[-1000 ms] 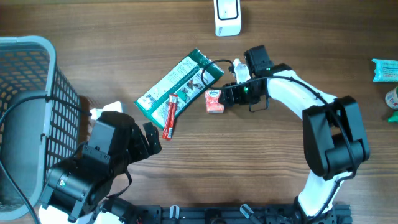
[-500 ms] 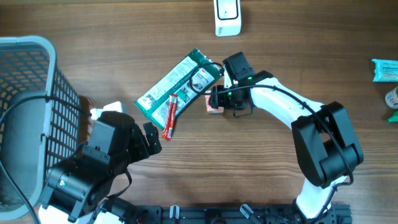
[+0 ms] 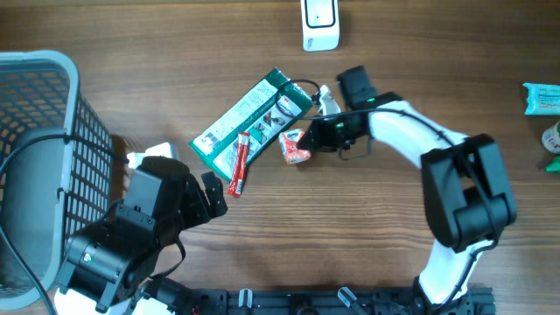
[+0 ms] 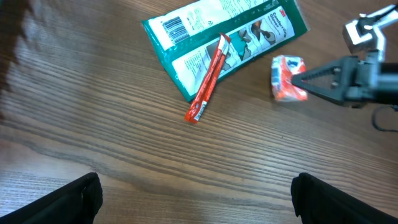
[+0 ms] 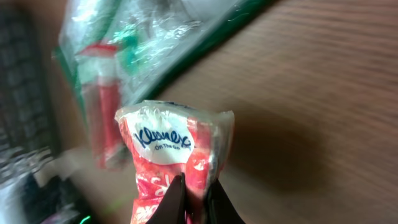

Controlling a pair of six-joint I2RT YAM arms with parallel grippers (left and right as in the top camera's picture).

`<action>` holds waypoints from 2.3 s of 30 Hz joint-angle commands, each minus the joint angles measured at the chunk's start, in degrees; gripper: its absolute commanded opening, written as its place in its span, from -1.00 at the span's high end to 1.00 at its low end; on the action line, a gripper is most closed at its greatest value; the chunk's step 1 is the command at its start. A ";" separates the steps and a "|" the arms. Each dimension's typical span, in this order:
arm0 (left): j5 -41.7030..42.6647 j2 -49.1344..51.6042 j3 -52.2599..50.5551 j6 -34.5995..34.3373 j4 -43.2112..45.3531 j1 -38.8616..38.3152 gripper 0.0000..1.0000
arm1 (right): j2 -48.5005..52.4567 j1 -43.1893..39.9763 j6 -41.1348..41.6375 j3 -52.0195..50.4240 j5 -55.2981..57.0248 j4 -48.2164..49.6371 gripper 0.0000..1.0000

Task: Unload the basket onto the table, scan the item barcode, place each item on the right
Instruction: 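Carry Kleenex pack with right gripper to the white scanner, then move Kleenex pack to right table edge and release it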

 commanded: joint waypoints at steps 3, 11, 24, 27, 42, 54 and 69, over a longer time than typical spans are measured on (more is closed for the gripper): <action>-0.96 -0.15 0.22 -0.59 0.02 0.00 -1.00 | -1.18 -5.68 -21.33 0.17 -39.74 -7.67 0.91; -0.96 -0.15 0.22 -0.57 0.02 0.00 -1.00 | -1.20 -5.57 -57.96 0.15 -38.34 -48.57 0.91; -0.96 -0.15 0.22 -0.57 0.02 0.00 -1.00 | -1.60 -5.29 -21.86 0.96 -8.63 -15.17 0.91; -0.96 -0.15 0.22 -0.57 0.02 0.00 -1.00 | -2.08 -4.98 -13.55 3.78 5.51 -6.56 0.91; -0.96 -0.15 0.22 -0.57 0.02 0.00 -1.00 | -0.42 -4.81 -20.33 17.22 49.35 24.87 0.91; -0.96 -0.15 0.22 -0.59 0.02 0.00 -1.00 | 23.65 -2.27 -27.45 44.96 54.12 24.44 0.92; -0.96 -0.15 0.22 -0.57 0.02 0.00 -1.00 | 5.16 -21.55 -2.40 54.53 81.26 -16.02 0.91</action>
